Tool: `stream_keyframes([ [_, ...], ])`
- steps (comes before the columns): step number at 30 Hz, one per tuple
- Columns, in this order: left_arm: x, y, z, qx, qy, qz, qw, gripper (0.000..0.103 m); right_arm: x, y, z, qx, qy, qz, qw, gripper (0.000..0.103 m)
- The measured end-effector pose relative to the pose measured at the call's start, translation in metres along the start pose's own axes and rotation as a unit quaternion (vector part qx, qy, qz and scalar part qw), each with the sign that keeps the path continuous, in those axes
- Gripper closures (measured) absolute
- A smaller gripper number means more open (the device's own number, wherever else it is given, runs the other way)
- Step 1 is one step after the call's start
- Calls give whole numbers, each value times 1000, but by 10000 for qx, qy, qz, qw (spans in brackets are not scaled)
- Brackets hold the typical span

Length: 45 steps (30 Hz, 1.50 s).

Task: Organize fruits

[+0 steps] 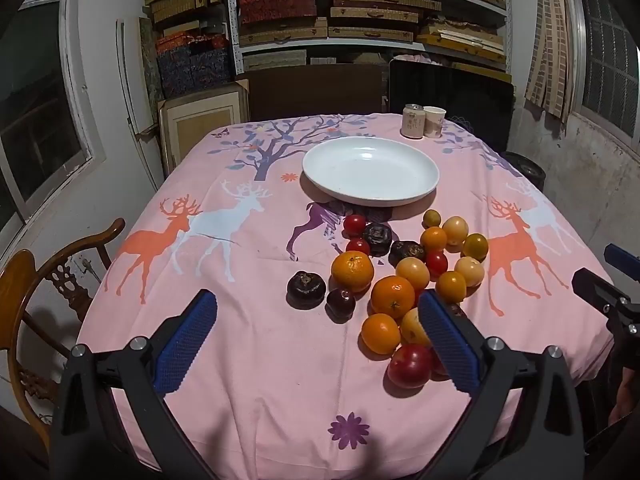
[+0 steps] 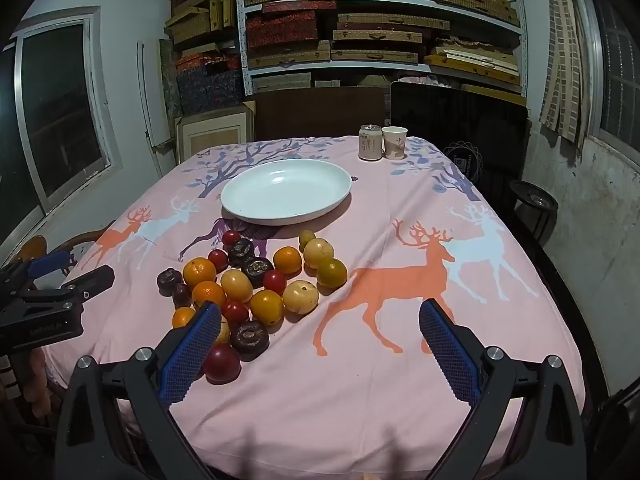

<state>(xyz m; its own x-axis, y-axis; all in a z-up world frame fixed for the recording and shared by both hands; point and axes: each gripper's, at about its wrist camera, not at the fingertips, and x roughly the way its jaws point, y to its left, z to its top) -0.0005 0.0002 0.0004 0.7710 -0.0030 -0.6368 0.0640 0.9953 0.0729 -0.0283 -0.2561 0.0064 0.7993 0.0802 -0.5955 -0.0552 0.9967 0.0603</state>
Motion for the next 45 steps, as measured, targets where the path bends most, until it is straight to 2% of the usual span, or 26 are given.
stream_keyframes([
  [45,3,1,-2,-26,66,-43,10000,4,6,4,-1,-25,9,-8,10000,4],
])
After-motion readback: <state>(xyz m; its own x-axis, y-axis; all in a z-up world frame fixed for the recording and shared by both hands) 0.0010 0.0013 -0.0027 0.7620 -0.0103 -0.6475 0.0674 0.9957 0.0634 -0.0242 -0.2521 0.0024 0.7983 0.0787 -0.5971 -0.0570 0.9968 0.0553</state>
